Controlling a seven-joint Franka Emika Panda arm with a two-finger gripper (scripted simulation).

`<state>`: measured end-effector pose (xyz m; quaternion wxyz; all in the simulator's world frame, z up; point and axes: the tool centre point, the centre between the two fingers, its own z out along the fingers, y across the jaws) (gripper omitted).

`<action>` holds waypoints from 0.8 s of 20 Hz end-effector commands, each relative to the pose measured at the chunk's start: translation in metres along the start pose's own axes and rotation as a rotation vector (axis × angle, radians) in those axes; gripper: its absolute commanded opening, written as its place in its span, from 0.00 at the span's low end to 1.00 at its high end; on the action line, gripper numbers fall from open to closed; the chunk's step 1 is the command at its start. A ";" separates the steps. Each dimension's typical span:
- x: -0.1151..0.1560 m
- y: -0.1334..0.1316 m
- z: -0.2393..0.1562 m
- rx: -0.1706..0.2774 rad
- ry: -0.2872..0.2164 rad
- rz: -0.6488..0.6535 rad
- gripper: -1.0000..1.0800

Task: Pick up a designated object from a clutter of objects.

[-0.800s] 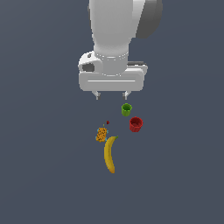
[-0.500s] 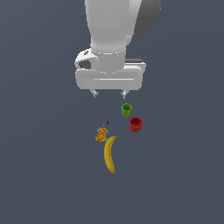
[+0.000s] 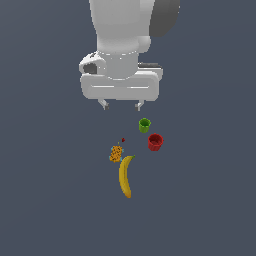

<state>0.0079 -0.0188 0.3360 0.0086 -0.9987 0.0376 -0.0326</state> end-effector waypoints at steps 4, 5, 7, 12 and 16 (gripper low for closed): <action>-0.006 -0.008 0.018 -0.002 -0.005 0.005 0.96; -0.008 -0.011 0.023 -0.003 -0.006 0.007 0.96; -0.013 -0.016 0.035 -0.005 -0.009 0.010 0.96; -0.031 -0.032 0.072 -0.009 -0.017 0.020 0.96; -0.054 -0.048 0.109 -0.014 -0.026 0.030 0.96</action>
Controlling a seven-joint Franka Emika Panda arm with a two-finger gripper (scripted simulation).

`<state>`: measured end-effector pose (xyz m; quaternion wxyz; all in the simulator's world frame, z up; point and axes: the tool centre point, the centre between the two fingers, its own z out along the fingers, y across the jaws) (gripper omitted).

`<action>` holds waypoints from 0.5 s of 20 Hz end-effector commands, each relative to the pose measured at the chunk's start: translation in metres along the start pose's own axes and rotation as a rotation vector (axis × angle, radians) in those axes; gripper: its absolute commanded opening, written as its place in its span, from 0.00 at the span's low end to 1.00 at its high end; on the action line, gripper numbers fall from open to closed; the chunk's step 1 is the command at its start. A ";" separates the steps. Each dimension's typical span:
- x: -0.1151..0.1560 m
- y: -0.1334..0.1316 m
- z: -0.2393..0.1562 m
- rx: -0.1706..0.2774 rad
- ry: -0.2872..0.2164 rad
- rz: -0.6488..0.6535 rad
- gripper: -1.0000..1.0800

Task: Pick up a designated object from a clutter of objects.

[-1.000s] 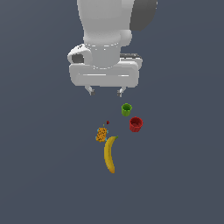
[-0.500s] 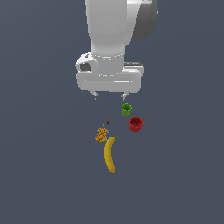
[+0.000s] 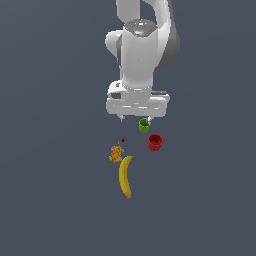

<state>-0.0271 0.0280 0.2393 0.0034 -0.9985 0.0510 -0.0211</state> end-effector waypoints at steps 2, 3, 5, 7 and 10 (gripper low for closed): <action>-0.023 -0.014 0.033 -0.004 -0.008 0.008 0.96; -0.031 -0.017 0.042 -0.005 -0.010 0.011 0.96; -0.046 -0.024 0.060 -0.006 -0.015 0.015 0.96; -0.063 -0.030 0.076 -0.008 -0.019 0.019 0.96; -0.086 -0.038 0.097 -0.009 -0.026 0.025 0.96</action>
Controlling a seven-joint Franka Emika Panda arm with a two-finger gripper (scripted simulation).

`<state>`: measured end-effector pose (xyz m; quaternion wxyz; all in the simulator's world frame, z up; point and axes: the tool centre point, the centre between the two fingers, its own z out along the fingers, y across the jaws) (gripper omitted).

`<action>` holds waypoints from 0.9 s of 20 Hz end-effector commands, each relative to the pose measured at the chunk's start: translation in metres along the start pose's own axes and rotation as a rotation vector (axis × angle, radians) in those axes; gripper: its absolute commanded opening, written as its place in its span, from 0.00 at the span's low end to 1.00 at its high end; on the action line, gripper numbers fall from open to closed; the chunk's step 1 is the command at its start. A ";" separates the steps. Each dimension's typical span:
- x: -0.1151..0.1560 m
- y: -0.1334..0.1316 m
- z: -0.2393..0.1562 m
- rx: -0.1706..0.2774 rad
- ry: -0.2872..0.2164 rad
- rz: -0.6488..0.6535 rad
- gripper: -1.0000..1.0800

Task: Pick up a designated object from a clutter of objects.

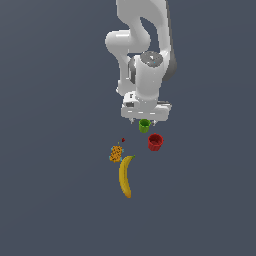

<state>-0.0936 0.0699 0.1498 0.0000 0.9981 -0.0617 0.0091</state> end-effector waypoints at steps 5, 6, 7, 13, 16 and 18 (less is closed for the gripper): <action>-0.044 -0.010 0.036 -0.001 -0.010 0.010 0.96; -0.050 -0.011 0.040 -0.001 -0.012 0.011 0.96; -0.054 -0.012 0.043 -0.001 -0.013 0.012 0.96; -0.073 -0.014 0.054 -0.001 -0.018 0.015 0.96; -0.075 -0.014 0.056 -0.001 -0.018 0.016 0.96; -0.074 -0.014 0.055 -0.002 -0.019 0.015 0.96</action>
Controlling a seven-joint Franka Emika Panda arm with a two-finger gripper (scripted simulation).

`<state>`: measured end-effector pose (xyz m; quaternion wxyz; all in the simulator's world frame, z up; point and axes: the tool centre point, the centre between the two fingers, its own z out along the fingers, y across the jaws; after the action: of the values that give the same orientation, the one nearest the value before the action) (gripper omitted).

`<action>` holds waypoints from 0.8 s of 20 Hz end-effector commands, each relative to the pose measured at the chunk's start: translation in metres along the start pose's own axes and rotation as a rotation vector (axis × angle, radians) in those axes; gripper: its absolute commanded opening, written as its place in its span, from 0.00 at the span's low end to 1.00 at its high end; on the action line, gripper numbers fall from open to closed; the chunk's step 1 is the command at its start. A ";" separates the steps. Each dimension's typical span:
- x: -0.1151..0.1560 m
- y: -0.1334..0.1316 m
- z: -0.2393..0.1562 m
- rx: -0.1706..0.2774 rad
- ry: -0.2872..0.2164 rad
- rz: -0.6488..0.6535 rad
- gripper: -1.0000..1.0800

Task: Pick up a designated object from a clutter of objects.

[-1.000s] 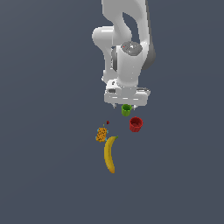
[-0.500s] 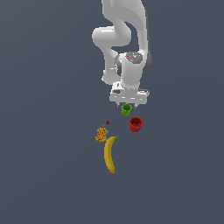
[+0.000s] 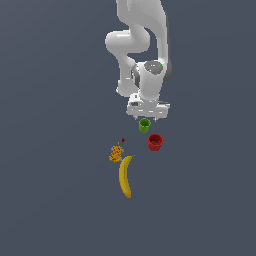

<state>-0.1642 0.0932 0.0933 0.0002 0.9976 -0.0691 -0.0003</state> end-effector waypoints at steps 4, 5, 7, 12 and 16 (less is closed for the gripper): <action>0.000 0.000 0.005 0.001 0.000 0.000 0.96; 0.000 0.000 0.007 0.001 0.000 0.000 0.96; -0.001 0.000 0.013 0.001 0.000 0.000 0.96; -0.002 0.000 0.032 0.001 0.000 0.000 0.96; -0.002 0.000 0.044 0.001 0.000 0.000 0.96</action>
<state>-0.1661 0.0935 0.0534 -0.0004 0.9976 -0.0693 -0.0007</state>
